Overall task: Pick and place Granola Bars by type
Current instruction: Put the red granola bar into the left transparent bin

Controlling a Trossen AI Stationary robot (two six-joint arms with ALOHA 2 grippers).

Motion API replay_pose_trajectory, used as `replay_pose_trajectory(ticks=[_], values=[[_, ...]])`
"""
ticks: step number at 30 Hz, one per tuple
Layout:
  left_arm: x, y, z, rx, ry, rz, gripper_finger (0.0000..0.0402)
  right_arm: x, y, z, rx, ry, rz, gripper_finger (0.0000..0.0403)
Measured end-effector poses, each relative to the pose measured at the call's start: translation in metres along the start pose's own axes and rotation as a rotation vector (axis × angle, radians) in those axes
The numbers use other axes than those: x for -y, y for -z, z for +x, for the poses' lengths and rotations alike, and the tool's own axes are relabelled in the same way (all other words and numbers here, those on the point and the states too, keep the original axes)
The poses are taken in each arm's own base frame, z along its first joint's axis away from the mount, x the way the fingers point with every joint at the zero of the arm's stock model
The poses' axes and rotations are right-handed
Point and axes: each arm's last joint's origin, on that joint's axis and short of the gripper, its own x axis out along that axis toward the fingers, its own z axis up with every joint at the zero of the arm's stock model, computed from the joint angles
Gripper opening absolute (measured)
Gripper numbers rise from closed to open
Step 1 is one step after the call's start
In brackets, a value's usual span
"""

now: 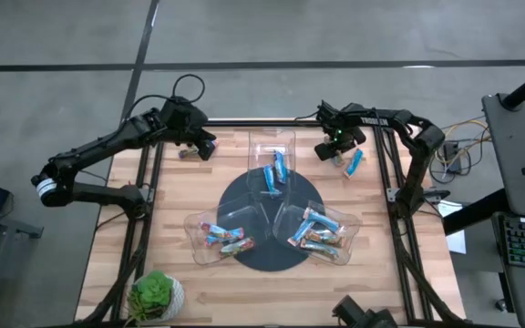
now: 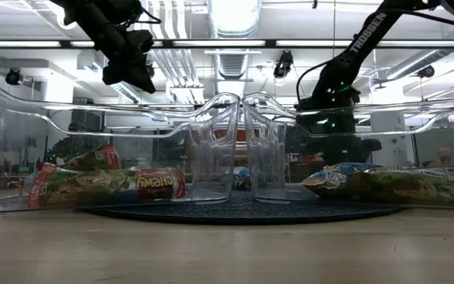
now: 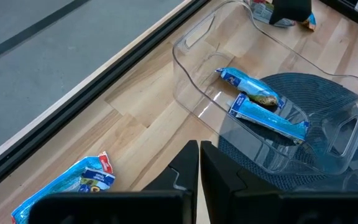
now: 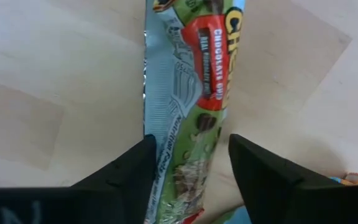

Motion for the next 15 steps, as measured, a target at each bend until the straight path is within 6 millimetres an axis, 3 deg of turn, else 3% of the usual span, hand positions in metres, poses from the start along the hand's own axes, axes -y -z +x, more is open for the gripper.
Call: replay_pose_trajectory(ticks=[15], values=[[0.0,0.0,0.0,0.0,0.0,-0.001,0.0,-0.0006,0.0021,-0.0069,0.019,-0.005,-0.011,0.0067]])
